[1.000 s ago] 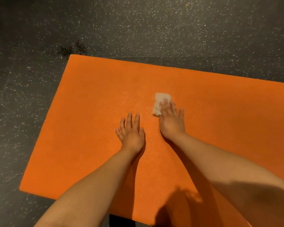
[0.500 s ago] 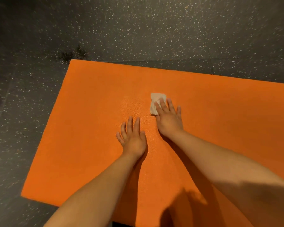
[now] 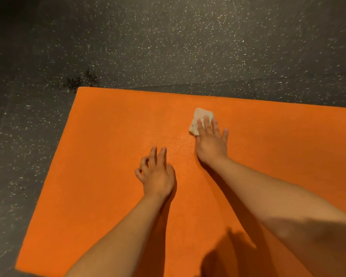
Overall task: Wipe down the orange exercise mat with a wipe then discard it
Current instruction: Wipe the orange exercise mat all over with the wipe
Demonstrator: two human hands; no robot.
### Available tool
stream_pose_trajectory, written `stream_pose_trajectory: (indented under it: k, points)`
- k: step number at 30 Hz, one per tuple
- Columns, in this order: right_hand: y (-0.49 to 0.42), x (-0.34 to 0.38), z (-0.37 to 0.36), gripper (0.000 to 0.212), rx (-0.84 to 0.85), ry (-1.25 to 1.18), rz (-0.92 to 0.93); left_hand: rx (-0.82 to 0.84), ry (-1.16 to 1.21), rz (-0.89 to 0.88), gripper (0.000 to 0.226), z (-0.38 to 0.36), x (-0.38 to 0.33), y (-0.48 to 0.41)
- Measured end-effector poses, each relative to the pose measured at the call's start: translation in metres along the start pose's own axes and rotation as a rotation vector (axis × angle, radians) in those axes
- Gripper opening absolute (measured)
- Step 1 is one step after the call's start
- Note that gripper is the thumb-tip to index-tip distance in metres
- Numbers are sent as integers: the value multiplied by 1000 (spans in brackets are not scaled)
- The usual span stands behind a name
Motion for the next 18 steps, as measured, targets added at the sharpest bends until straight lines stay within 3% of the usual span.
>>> stream_pose_trajectory:
  k: [3, 5, 7, 9, 14, 16, 18]
  points:
    - [16, 26, -8, 65, 49, -27, 177, -51, 48, 35, 49, 1, -8, -12]
    - [31, 42, -17, 62, 104, -35, 375, -20, 60, 14, 52, -4, -18, -20]
    - [29, 40, -17, 60, 114, -16, 456, 8, 38, -9, 55, -9, -22, -25]
    - [16, 26, -13, 59, 88, 41, 442, 12, 2, -26, 55, -13, -20, -26]
    - [-16, -7, -1, 61, -14, 49, 10, 5, 8, 9, 55, -12, -23, -28]
    - [-8, 11, -3, 63, 6, 7, 44, -33, 32, 27, 55, -11, -30, -32]
    - [6, 35, -10, 62, 65, -22, 238, -62, 24, -3, 55, -13, -38, -40]
Point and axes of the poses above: each hand's wrist, its own y-axis away from the middle knuckle, its own z-axis out of the back of the hand, x = y × z, the point moved 4 cm from there along -y, towards the middle knuckle, and after that the axes turned 15 degrees about -x, right-handed, at the moved point
